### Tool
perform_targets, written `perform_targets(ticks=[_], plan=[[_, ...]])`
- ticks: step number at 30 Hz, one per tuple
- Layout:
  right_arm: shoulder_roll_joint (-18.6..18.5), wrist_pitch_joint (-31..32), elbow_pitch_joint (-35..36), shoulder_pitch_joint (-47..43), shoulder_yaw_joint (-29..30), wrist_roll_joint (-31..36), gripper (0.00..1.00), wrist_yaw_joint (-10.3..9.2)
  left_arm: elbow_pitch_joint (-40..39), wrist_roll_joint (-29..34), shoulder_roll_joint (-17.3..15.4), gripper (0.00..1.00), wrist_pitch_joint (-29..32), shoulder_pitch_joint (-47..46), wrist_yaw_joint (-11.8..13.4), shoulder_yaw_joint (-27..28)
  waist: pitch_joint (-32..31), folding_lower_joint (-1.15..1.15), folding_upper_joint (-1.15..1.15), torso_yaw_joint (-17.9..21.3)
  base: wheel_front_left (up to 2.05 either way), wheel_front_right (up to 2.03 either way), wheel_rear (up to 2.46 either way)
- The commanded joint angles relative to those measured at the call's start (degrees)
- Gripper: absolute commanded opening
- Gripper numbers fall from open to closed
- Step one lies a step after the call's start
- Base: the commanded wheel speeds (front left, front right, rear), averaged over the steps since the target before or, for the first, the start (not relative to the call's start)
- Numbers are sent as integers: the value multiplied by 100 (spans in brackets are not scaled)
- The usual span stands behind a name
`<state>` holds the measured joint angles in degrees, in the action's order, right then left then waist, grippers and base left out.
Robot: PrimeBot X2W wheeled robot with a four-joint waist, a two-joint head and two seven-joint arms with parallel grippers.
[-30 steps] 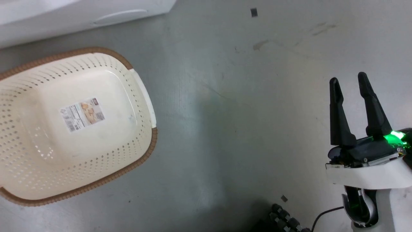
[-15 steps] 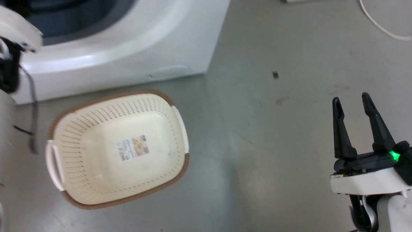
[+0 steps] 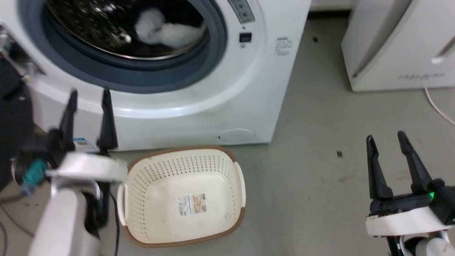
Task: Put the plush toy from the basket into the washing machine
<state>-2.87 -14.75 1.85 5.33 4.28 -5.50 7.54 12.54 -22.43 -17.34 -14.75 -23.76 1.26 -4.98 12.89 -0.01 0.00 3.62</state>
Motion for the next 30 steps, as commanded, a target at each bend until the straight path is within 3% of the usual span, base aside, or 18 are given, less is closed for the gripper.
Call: perform_targets(ticks=[1,13,30], plan=[[0,-25,-33,-161,-9,-15,100,-5,-233,115,220,100,-24,487,101,105,-438,1,0,-290,0,0,0],[0,-25,-57,-553,-112,-67,100,-5,-994,775,1012,100,-25,2162,11,130,-901,1,0,-388,0,0,0],[0,-25,-87,-804,-293,-151,100,-5,-851,1173,1345,100,-25,2644,-220,349,-1072,1,0,-370,0,0,0]])
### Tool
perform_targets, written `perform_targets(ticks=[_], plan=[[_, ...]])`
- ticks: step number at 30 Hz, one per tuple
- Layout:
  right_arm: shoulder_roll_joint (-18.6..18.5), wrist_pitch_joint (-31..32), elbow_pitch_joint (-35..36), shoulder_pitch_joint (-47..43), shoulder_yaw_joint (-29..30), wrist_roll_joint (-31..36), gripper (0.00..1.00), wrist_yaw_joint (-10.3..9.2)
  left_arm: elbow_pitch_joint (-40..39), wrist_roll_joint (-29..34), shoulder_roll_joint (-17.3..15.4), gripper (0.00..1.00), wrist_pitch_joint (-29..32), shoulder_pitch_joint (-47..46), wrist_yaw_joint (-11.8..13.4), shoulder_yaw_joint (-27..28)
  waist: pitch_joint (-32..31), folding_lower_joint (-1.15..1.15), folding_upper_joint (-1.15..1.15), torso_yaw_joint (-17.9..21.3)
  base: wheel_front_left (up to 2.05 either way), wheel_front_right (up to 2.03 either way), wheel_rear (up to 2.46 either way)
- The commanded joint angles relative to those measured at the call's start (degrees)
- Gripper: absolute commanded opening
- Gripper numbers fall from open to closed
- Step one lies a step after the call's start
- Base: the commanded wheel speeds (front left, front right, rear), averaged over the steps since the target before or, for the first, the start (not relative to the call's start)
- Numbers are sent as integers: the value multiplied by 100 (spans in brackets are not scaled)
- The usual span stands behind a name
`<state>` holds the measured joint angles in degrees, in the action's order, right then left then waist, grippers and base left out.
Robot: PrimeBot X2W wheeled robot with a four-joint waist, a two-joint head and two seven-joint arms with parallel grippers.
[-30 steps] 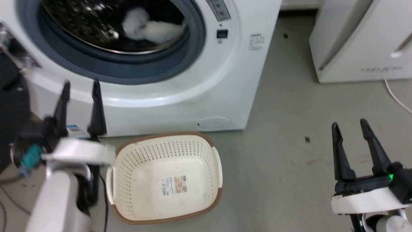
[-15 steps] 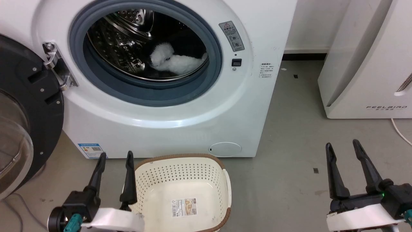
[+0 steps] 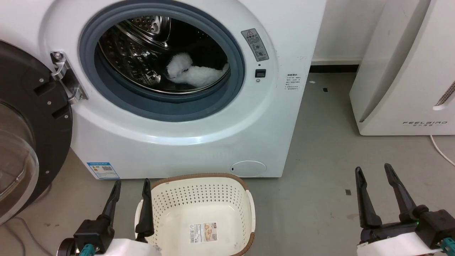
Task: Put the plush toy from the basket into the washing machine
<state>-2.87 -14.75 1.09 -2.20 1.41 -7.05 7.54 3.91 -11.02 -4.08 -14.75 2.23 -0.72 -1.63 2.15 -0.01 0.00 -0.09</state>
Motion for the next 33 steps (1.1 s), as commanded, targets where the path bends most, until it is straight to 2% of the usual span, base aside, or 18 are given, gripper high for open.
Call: perform_targets(ticks=[1,4,5,33], plan=[[0,-25,-10,-49,-8,8,100,-5,21,44,27,100,-25,44,-38,27,3,1,0,4,0,0,0],[0,-25,-5,-47,-4,5,100,-5,25,29,55,100,-25,33,-45,103,9,1,0,-3,0,0,0],[0,1,-1,0,0,0,0,0,14,26,37,0,1,0,-45,93,9,1,0,-2,0,0,0],[0,306,-23,46,-27,146,0,-1,-70,249,52,0,312,-46,-21,100,-37,1,0,0,0,0,0]])
